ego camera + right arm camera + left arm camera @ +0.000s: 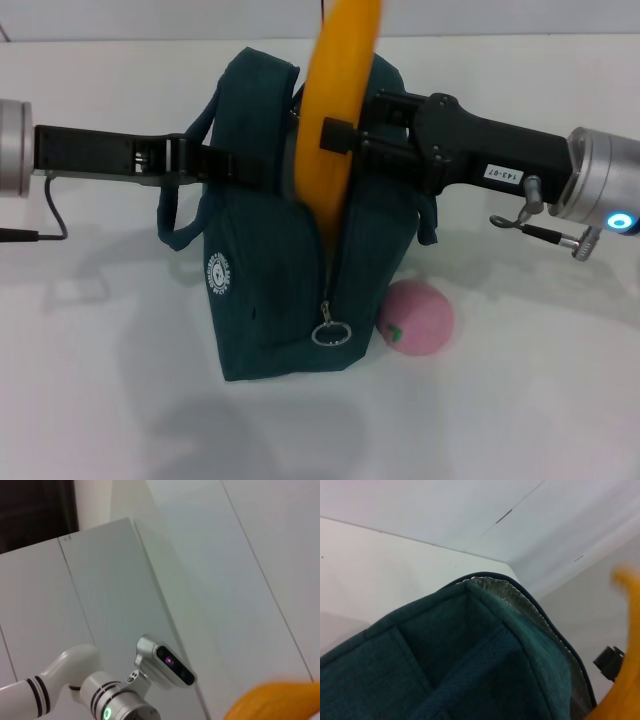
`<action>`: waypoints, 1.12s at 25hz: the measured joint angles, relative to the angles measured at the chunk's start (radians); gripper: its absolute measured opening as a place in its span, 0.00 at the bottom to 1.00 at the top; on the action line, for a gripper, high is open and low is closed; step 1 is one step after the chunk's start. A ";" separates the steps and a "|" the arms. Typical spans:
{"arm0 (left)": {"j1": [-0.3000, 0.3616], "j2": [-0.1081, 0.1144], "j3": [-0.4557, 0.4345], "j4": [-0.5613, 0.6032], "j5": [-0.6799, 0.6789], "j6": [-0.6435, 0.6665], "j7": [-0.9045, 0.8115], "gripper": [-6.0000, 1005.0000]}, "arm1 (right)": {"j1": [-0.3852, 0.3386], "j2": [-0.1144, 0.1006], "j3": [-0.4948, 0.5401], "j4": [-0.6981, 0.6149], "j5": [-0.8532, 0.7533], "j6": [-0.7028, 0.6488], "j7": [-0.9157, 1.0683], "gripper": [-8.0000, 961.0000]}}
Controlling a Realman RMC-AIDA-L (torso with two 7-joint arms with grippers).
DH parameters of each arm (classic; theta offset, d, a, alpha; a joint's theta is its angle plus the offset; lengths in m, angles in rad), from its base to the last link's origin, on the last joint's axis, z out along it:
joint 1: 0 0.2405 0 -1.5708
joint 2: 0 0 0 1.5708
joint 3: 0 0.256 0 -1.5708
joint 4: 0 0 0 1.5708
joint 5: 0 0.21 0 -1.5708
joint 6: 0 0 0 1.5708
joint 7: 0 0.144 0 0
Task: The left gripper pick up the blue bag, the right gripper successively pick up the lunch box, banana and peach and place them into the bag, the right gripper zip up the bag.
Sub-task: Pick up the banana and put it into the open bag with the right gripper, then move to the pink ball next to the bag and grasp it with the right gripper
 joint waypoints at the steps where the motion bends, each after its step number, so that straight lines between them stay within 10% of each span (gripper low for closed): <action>1: 0.000 0.000 0.001 0.000 0.000 0.000 0.000 0.04 | 0.002 0.000 -0.003 0.004 0.002 0.004 0.000 0.53; 11: -0.001 0.002 0.000 0.000 0.000 0.000 -0.001 0.04 | 0.003 0.000 0.002 0.005 0.013 0.026 0.004 0.83; 18: 0.005 0.004 -0.001 0.000 0.000 0.002 -0.003 0.04 | -0.031 -0.022 0.075 -0.004 0.044 -0.013 0.001 0.82; 28: 0.010 0.006 -0.003 -0.001 0.000 0.002 -0.001 0.04 | -0.055 -0.187 0.122 -0.029 -0.198 -0.133 0.028 0.82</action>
